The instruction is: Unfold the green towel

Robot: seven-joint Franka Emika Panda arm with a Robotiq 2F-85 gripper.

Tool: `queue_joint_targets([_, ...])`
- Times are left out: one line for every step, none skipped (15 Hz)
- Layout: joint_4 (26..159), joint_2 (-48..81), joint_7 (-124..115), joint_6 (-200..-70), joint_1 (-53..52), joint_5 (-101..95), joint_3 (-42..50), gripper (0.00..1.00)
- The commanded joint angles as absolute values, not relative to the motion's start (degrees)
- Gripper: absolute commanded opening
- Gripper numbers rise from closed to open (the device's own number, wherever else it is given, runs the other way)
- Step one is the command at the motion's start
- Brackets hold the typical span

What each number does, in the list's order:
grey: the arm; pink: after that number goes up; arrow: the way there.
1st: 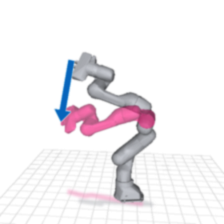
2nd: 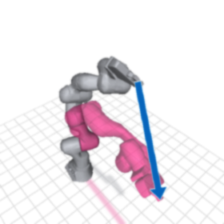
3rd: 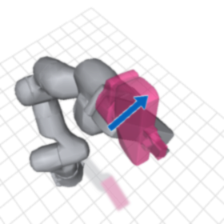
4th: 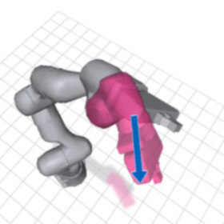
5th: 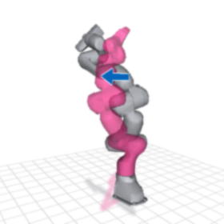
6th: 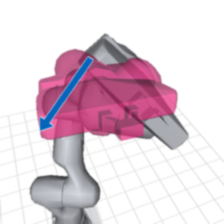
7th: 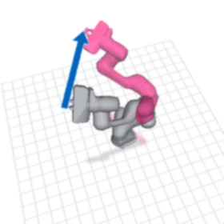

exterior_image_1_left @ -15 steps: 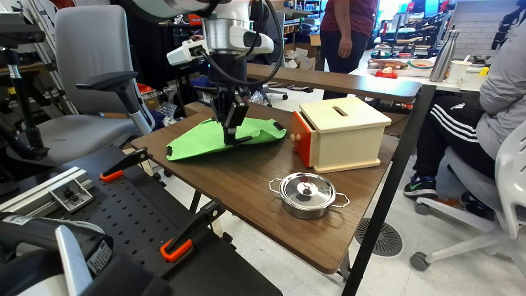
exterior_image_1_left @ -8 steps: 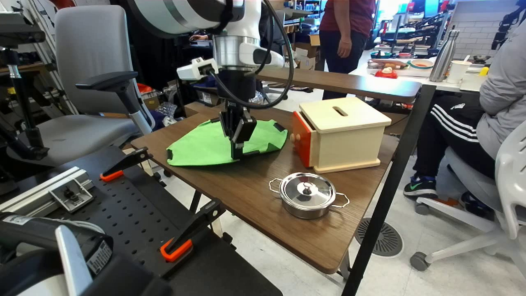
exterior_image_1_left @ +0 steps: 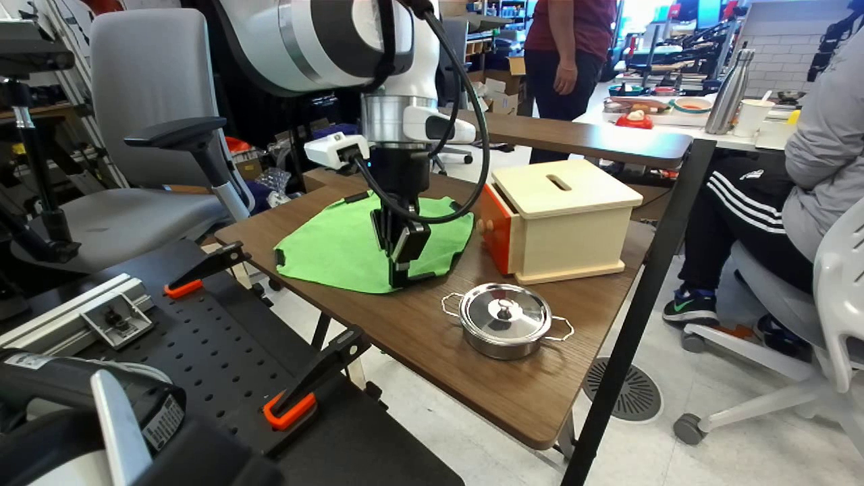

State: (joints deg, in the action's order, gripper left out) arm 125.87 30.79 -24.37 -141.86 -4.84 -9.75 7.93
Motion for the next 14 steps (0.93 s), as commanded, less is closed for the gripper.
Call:
queue_joint_targets([125.0,31.4,-24.5,-141.9,-5.2,-8.4,8.2,0.35])
queue_joint_targets([125.2,31.1,-24.3,-141.7,-5.2,-8.1,8.0,0.41])
queue_joint_targets([125.4,30.6,-24.3,-141.7,-5.2,-8.0,7.9,0.49])
queue_joint_targets([125.8,29.8,-24.3,-141.4,-5.2,-7.6,7.7,0.56])
queue_joint_targets([126.8,28.0,-24.2,-141.3,-5.4,-7.3,7.4,0.64])
queue_joint_targets([127.5,26.5,-24.3,-141.3,-5.6,-7.0,7.2,0.71])
queue_joint_targets([128.8,23.9,-23.8,-140.5,-5.6,-5.9,6.3,0.79])
queue_joint_targets([130.6,21.0,-24.0,-140.8,-6.1,-5.7,5.9,0.85])
queue_joint_targets([133.4,17.1,-24.6,-141.8,-7.2,-6.2,5.6,0.92])
queue_joint_targets([134.9,14.5,-24.5,-142.4,-7.6,-6.7,5.1,0.98])
queue_joint_targets([136.4,11.5,-24.4,-141.6,-8.2,-7.6,4.8,1.0])
queue_joint_targets([137.1,8.8,-23.7,-139.4,-8.2,-7.6,4.0,1.0])
queue_joint_targets([132.2,16.2,-24.5,-141.0,-7.3,-7.4,4.3,0.97])
queue_joint_targets([133.7,13.3,-24.5,-140.2,-7.4,-7.5,3.5,1.0])
